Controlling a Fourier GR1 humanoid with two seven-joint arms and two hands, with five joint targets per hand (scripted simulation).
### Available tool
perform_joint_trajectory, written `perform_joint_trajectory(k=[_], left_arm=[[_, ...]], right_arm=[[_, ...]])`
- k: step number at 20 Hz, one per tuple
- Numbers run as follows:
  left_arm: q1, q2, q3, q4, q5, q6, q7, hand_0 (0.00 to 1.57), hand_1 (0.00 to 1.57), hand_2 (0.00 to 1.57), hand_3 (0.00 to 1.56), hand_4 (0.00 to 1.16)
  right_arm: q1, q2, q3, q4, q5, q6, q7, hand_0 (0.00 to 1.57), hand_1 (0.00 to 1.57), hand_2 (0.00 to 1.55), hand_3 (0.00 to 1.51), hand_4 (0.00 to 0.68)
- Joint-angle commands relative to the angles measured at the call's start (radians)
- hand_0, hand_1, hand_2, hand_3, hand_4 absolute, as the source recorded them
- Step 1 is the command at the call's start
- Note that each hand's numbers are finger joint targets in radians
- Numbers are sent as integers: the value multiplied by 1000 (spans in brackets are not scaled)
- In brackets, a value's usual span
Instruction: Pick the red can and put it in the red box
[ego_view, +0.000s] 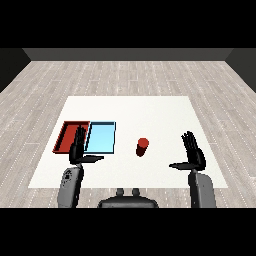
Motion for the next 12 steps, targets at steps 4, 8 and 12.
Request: perform_joint_trajectory(k=[4,8,12], left_arm=[[-49,12,23,41,13,-2,1,0,0,0,0,0],[-71,17,31,95,14,-10,-27,0,0,0,0,0],[-9,2,20,36,21,-4,-14,0,0,0,0,0]], right_arm=[[-114,45,45,28,14,-63,102,0,0,0,0,0],[-112,75,54,75,-7,-51,67,0,0,0,0,0],[-182,87,63,178,-9,-55,67,0,0,0,0,0]])
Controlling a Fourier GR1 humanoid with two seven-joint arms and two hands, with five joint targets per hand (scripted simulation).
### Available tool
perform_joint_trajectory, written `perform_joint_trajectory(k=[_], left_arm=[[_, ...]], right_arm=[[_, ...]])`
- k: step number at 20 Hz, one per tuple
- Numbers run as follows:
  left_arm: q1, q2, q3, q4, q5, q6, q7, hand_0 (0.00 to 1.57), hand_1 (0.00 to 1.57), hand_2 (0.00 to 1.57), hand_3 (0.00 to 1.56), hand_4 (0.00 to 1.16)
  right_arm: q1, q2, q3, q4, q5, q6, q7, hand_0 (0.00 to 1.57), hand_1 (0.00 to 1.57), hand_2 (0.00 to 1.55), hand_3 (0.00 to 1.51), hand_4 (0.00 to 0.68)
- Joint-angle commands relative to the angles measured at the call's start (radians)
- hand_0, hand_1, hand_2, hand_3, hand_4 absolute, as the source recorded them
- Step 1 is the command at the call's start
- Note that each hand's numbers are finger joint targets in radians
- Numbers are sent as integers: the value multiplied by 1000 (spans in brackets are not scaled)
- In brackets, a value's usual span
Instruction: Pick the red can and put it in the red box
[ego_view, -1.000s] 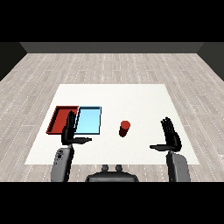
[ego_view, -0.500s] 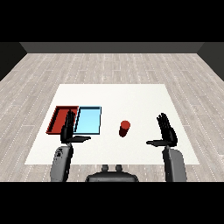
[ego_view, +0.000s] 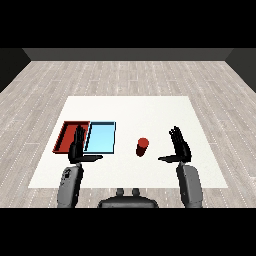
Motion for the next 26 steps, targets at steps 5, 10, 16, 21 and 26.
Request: perform_joint_trajectory(k=[5,10,16,21,26], left_arm=[[6,-5,11,-40,32,3,47,0,0,0,0,0],[-69,28,56,109,34,-17,-21,0,0,0,0,0],[43,40,42,-42,56,-55,10,0,0,0,0,0],[35,-4,4,-44,38,-19,24,0,0,0,0,0],[47,42,49,-42,84,-79,18,0,0,0,0,0]], right_arm=[[-113,65,35,164,17,-48,-32,0,0,0,0,0],[-123,72,61,284,73,-40,-151,0,0,0,0,0],[-61,91,121,203,33,-79,-119,0,0,0,0,0],[-119,91,122,299,10,-72,-135,0,0,0,0,0],[-138,91,199,361,-15,-176,-198,0,0,0,0,0]])
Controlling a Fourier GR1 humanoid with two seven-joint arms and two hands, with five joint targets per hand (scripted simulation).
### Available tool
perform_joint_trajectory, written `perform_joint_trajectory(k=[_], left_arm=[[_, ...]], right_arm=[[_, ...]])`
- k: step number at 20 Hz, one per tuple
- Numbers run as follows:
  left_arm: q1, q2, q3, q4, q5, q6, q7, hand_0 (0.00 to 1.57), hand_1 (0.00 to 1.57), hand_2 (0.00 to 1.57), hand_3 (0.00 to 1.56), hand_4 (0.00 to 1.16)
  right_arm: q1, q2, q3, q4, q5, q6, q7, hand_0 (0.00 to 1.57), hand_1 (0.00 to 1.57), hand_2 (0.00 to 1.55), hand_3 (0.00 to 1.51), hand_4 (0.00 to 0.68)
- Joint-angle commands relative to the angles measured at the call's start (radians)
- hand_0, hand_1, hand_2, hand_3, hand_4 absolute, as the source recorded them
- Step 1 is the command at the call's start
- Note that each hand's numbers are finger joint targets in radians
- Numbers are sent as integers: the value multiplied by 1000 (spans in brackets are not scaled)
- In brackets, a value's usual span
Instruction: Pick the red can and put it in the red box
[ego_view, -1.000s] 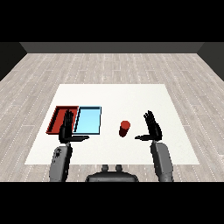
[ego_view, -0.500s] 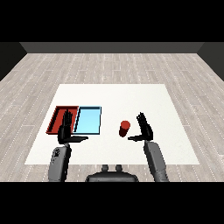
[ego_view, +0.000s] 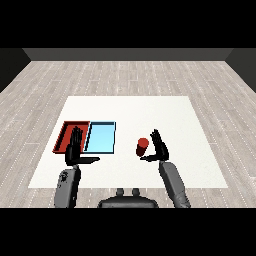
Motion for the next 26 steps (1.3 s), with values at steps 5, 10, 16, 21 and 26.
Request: perform_joint_trajectory(k=[5,10,16,21,26], left_arm=[[-3,-26,-20,10,-15,24,-7,0,0,0,0,0],[-42,37,47,83,31,-41,-33,0,0,0,0,0],[-11,-25,-30,15,-27,19,-18,0,0,0,0,0],[18,5,-3,-42,16,-18,9,0,0,0,0,0],[-40,-20,-20,24,-22,27,8,0,0,0,0,0]], right_arm=[[-57,2,11,126,-38,-20,-56,0,0,0,0,0],[-116,-4,-37,170,-43,19,-37,0,0,0,0,0],[-129,2,70,212,-101,-76,-57,0,0,0,0,0],[-109,2,87,148,-100,-69,-38,0,0,0,0,0],[-158,2,118,241,-126,-70,-83,0,0,0,0,0]])
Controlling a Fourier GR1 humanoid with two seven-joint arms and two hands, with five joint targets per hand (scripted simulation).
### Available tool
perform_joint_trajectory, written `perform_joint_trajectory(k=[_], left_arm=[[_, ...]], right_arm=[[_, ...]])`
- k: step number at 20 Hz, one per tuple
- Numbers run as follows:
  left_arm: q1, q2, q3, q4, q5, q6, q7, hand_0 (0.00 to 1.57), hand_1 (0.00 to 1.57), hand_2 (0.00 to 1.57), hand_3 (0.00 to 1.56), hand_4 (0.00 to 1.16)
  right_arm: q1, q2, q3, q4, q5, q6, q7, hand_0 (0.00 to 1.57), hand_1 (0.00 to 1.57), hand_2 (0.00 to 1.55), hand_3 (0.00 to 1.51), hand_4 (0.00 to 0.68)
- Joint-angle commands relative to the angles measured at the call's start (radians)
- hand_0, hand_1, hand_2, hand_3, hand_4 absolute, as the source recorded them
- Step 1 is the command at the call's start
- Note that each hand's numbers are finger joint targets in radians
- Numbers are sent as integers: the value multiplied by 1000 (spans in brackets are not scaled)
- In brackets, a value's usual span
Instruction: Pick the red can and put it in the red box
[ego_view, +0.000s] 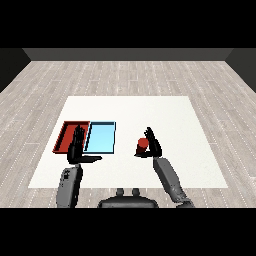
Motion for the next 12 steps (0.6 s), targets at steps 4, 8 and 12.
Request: perform_joint_trajectory(k=[4,8,12], left_arm=[[40,-7,-19,2,-26,1,-38,0,0,0,0,0],[-20,5,-3,-58,-9,27,65,0,0,0,0,0],[-11,22,21,-26,31,-19,54,0,0,0,0,0]], right_arm=[[-16,0,115,16,-87,-47,-29,0,0,0,0,0],[-1,0,169,52,-112,-85,-68,0,0,0,0,0],[8,-5,80,-56,-44,-53,42,0,0,0,0,0]])
